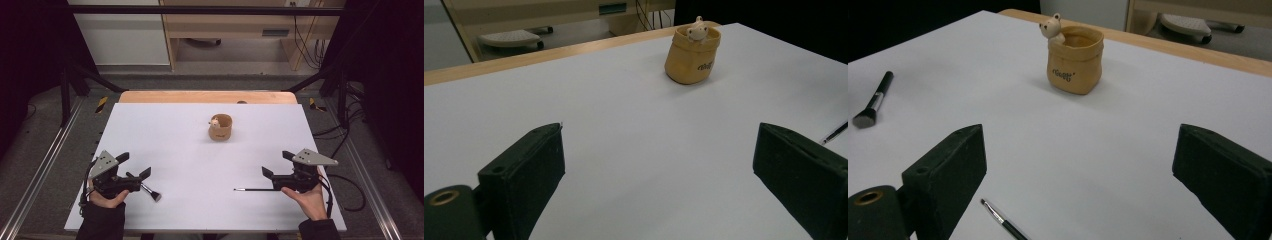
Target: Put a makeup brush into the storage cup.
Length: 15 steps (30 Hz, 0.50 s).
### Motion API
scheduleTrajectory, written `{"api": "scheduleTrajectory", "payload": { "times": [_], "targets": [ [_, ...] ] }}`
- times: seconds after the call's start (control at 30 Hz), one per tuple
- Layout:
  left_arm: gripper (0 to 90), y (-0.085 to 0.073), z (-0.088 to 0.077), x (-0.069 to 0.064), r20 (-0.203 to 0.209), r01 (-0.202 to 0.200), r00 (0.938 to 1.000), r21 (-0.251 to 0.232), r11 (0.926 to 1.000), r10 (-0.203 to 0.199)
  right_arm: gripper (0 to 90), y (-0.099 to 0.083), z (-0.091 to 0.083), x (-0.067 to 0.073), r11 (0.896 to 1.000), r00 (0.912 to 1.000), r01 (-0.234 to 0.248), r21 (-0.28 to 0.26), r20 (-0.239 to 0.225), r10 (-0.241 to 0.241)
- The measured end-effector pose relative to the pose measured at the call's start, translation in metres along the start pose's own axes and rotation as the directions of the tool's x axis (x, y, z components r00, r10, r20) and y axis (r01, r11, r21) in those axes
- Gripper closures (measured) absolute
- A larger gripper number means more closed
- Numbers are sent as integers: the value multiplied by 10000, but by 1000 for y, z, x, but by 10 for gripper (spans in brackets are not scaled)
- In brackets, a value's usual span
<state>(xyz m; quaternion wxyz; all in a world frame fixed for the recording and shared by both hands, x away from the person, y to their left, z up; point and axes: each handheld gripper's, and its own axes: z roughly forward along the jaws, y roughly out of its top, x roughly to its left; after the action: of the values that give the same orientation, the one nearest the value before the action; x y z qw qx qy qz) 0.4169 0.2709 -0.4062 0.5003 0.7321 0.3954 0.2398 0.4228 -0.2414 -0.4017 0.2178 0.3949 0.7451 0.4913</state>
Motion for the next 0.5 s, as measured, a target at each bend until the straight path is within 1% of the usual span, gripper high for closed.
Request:
{"api": "scheduleTrajectory", "payload": {
  "times": [0.1, 0.13, 0.23, 0.37, 0.43, 0.47, 0.5],
  "targets": [
    [57, 0, 0, 0, 10, 17, 10000, -5, 10000, -17, 76, -3, 2, 2, 9998, 10000, -10, 222, -50, 11],
    [57, 0, 0, 0, 1, 14, 10000, -3, 10000, -14, 76, -3, 2, 2, 9998, 10000, -10, 222, -50, 11],
    [57, -1, 0, -1, 8, -5, 10000, 34, 10000, 5, 79, -6, 6, 6, 9986, 9998, 165, 496, -80, -161],
    [57, -1, 1, -1, 17, -18, 10000, 53, 10000, 18, 79, -9, 9, 8, 9975, 9997, 179, 687, -154, -169],
    [57, -2, 2, -2, 36, -32, 10000, 104, 9999, 31, 80, -10, 11, 10, 9964, 9996, 234, 814, -198, -218],
    [57, -2, 2, -2, 21, -112, 9999, 160, 9998, 112, 83, -11, 12, 11, 9958, 9995, 265, 873, -211, -248],
    [57, -2, 2, -3, 14, -87, 10000, 131, 9999, 87, 84, -12, 13, 11, 9951, 9993, 307, 945, -234, -286]
  ]
}}
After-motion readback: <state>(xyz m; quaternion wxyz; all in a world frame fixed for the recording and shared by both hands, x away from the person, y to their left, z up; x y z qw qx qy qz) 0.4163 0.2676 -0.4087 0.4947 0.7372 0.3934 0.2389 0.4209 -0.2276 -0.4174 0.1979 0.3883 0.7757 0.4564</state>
